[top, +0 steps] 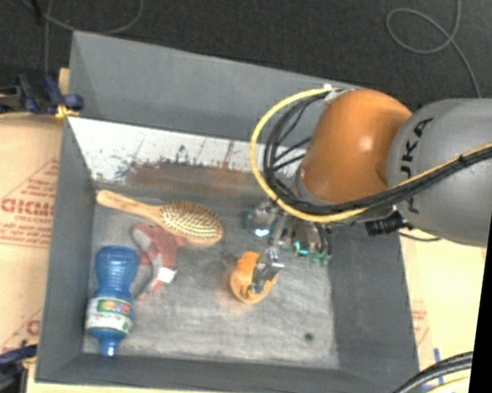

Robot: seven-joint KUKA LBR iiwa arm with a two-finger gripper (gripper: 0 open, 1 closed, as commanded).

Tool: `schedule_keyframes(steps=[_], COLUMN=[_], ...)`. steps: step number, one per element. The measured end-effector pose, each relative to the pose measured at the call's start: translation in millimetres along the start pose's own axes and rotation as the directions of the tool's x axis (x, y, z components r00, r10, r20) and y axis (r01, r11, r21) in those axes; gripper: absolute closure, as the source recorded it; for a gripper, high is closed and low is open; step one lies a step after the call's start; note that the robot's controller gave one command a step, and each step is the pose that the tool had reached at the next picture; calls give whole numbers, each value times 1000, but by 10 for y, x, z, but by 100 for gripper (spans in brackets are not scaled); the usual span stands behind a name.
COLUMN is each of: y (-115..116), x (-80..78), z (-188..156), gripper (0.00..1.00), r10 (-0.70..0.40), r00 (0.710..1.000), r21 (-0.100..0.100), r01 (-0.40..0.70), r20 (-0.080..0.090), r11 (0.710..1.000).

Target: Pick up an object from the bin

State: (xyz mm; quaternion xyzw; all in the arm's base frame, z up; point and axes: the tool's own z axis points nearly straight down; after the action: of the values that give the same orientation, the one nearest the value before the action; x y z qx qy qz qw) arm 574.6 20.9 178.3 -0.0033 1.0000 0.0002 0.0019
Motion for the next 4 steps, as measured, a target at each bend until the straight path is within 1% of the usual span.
schedule_keyframes(steps=[1,2,3,4], y=[-3,-161,-346,-345], x=[-3,77,19,19], z=[18,373,997,997], gripper=[0,0,100,100], r10=[1,-53,-139,-139], r00=[1000,999,990,990], r21=[0,1,1,1], r01=[-1,53,139,139], r20=[2,-9,-5,-5], r11=[1000,999,990,990])
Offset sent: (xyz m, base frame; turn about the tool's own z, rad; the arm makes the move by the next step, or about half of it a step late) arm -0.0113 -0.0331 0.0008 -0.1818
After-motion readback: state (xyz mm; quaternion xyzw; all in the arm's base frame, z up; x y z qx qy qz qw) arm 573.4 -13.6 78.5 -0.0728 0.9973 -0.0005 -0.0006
